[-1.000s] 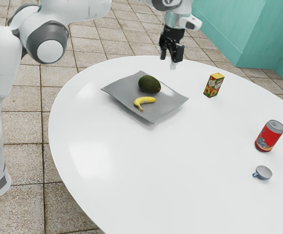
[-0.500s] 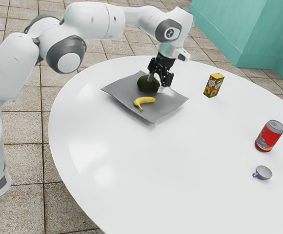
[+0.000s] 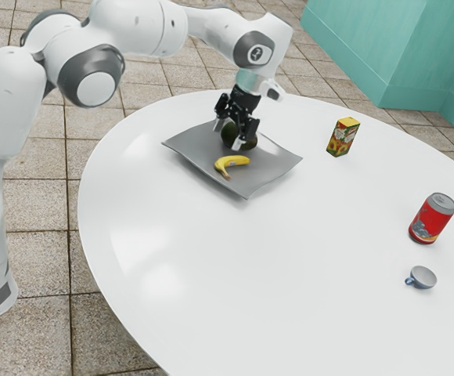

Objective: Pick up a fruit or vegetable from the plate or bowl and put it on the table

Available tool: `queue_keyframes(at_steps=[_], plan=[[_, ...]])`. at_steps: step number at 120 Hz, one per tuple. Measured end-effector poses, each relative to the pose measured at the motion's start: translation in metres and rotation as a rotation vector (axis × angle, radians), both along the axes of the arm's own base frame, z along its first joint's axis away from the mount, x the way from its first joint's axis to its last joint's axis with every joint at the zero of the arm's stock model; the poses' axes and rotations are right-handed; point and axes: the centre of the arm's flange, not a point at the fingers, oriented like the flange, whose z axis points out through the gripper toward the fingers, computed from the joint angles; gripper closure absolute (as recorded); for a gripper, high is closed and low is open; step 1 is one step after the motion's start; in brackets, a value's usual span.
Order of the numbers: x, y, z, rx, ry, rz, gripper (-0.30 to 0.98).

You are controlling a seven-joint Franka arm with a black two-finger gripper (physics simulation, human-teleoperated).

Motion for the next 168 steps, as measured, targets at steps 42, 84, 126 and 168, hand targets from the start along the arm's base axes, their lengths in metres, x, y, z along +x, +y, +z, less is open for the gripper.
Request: queue_keyframes(at_steps=[42, 84, 126, 168], plan=[[0.006, -0.003, -0.014, -0.027, -0.025, 0.021, 0.01], [0.006, -0.009, -0.031, -0.036, -0.008, 0.022, 0.02], [0.005, -0.008, -0.041, -0.034, -0.004, 0.028, 0.03], [0.006, -0.008, -0.05, -0.032, -0.002, 0.032, 0.05]])
